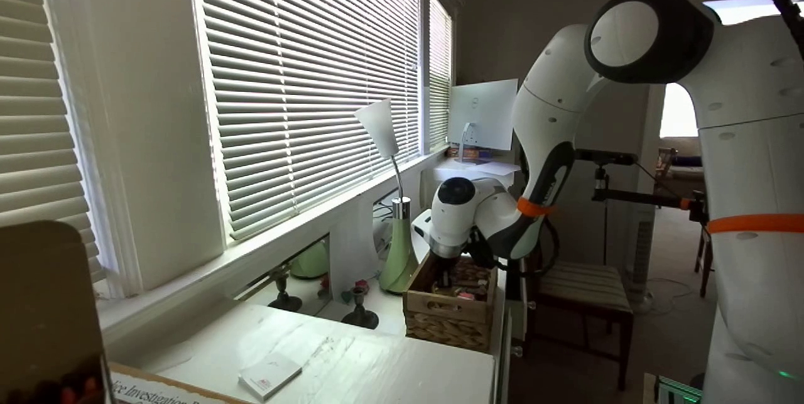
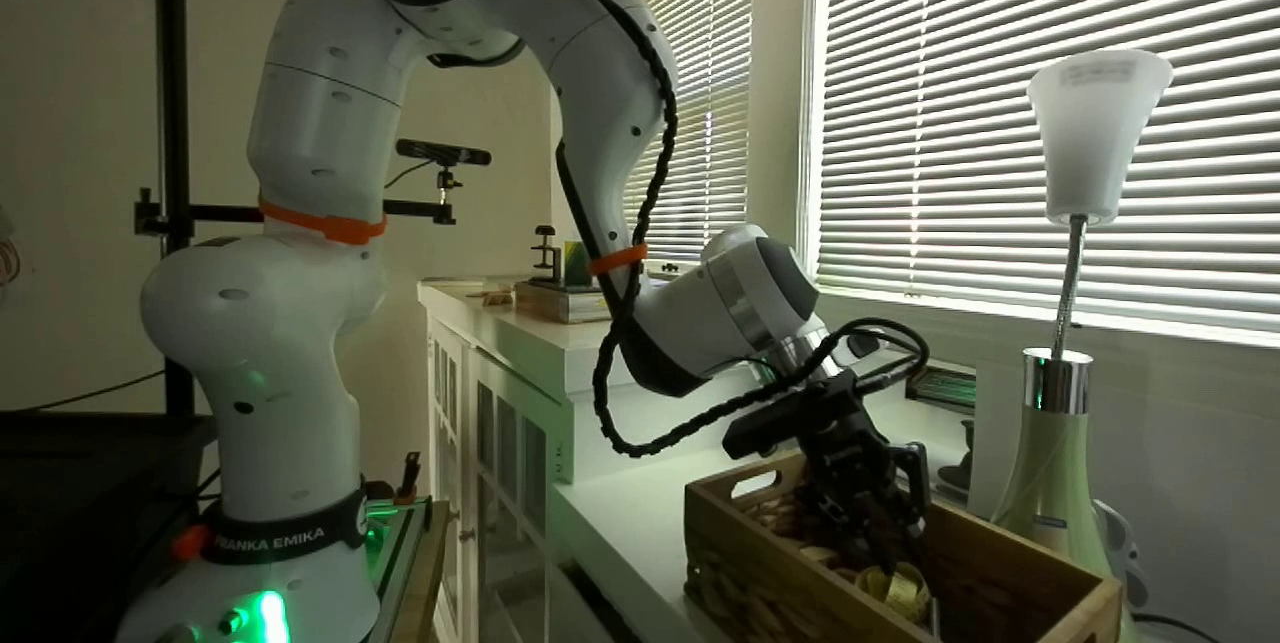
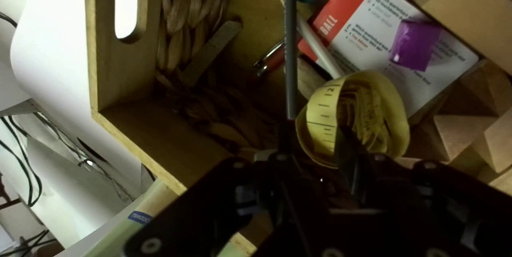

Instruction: Take the yellow ribbon out of the basket.

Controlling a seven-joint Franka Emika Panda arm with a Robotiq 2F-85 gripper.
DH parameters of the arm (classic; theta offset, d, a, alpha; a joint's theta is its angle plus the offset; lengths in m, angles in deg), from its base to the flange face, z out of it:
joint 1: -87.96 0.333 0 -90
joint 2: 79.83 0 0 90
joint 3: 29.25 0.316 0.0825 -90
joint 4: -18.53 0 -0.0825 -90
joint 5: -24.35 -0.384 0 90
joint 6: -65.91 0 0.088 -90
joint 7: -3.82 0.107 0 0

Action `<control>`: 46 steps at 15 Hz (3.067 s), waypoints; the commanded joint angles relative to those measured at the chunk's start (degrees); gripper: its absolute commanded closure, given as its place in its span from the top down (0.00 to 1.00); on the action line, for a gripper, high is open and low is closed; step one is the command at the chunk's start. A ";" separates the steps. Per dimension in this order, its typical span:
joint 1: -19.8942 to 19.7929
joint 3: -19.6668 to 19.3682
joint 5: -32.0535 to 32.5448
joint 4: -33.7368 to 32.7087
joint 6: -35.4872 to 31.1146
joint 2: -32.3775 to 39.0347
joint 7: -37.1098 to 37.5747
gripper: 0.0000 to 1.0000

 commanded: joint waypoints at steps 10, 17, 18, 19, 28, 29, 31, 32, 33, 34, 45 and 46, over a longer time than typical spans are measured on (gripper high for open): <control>0.06 0.63 1.40 1.85 -1.21 1.07 1.76 0.32; 0.04 0.12 2.67 1.95 -0.96 0.73 4.24 0.20; 0.05 -0.01 2.85 1.91 -0.95 0.72 4.62 0.22; 0.06 -0.12 2.98 1.88 -0.91 0.73 4.89 0.25; 0.35 -0.93 5.55 1.54 -0.58 0.56 7.67 0.01; 0.39 -0.91 5.80 1.60 -0.54 0.40 7.91 0.00; 0.46 -0.86 6.36 1.81 -0.31 -0.13 8.69 0.00; 0.43 -0.85 6.55 1.88 -0.35 -0.32 8.80 0.00; 0.43 -0.84 6.75 1.97 -0.30 -0.57 9.04 0.00; 0.46 -0.81 6.89 2.25 -0.10 -1.03 9.32 0.00; 0.30 0.49 -4.06 13.62 7.85 -17.18 6.61 0.00; 0.05 0.30 -3.83 13.99 7.78 -19.08 7.80 0.00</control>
